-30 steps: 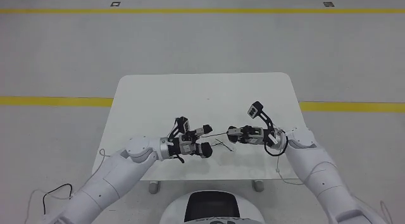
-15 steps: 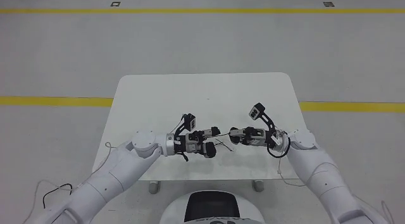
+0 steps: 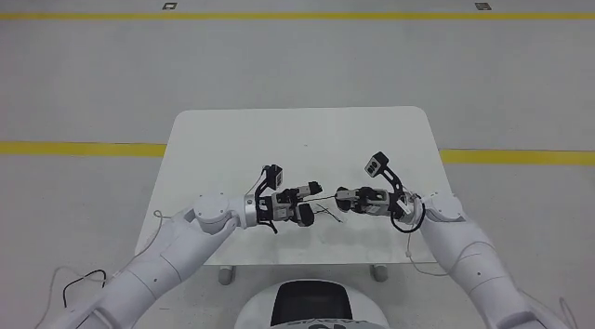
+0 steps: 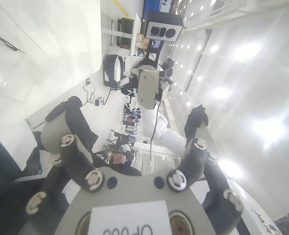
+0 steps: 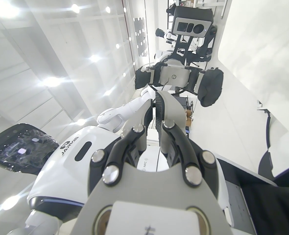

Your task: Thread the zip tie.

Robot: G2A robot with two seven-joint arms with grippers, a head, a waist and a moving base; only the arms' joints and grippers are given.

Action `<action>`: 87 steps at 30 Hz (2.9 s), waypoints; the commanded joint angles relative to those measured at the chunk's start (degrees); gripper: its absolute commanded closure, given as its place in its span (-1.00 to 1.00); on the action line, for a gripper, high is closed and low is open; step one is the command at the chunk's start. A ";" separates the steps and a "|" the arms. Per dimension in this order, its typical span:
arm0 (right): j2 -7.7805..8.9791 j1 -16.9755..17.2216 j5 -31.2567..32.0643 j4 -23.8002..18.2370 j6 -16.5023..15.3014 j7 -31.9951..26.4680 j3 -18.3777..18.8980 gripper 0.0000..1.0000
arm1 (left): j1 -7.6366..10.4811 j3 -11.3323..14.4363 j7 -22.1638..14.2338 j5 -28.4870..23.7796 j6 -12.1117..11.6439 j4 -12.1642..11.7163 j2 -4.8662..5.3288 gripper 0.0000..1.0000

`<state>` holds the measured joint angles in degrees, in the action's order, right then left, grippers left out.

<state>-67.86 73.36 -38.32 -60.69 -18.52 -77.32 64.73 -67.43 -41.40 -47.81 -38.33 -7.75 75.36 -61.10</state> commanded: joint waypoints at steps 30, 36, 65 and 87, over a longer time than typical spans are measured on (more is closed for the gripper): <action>0.07 0.68 -0.05 -1.68 -0.13 2.77 -1.45 1.00 | -0.80 -0.67 0.71 -0.14 0.10 0.11 -0.58 -1.00; 0.12 0.66 0.11 -1.74 0.39 2.38 -1.77 1.00 | -0.94 -0.82 0.69 -0.09 -0.10 0.10 -0.66 -1.00; 0.33 -0.20 3.50 -0.84 1.89 3.28 -3.58 1.00 | -2.07 -1.91 -0.47 -0.51 -1.05 0.22 -0.79 0.64; -0.03 -1.22 2.49 0.74 1.55 3.07 -5.12 1.00 | -1.79 -1.81 -2.03 -0.83 -1.78 -0.49 -1.25 0.90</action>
<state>-67.88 72.18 -35.80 -60.00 -16.95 -74.22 59.65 -69.23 -43.20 -49.82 -39.17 -9.55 74.87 -62.34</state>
